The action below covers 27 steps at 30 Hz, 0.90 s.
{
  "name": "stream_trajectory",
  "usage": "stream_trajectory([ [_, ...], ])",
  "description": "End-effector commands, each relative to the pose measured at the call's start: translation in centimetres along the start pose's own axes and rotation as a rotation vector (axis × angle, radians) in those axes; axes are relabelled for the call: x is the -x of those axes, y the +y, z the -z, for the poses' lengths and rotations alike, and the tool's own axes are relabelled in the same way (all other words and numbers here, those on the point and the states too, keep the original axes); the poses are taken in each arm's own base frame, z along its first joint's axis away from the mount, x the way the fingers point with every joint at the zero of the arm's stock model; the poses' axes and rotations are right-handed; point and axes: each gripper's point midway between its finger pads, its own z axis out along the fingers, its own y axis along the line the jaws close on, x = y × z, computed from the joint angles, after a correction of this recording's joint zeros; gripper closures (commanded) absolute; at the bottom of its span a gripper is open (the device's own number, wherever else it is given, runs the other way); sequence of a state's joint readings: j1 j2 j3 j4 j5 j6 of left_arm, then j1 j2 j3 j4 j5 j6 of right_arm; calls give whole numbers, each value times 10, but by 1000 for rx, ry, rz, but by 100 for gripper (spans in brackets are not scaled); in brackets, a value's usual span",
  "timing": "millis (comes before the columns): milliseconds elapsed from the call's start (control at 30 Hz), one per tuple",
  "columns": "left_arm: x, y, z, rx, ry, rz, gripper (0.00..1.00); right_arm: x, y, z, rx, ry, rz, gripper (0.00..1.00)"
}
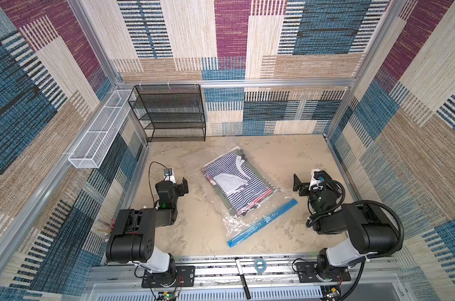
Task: Take the tank top out of the vacuum bag
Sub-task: Adjust the vacuum bag at the center of the board.
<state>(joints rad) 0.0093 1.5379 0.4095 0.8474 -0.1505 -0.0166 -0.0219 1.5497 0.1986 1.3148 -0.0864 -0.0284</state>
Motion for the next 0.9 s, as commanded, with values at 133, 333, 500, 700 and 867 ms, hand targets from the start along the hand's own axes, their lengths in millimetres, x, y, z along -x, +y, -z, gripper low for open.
stream_trajectory([
  [133,1,-1,-1,-5,2,3,1,7,2,-1,11,-24,8,1],
  [333,1,-1,-1,-6,1,2,1,8,-1,-1,-9,-28,5,1],
  [500,1,-1,-1,-6,2,3,3,7,-1,-1,-8,-24,3,1],
  [700,1,-1,-1,-6,1,3,3,6,-2,-2,-9,-21,3,1],
  [867,1,-1,-1,-6,1,3,3,7,-2,-1,-13,-23,3,1],
])
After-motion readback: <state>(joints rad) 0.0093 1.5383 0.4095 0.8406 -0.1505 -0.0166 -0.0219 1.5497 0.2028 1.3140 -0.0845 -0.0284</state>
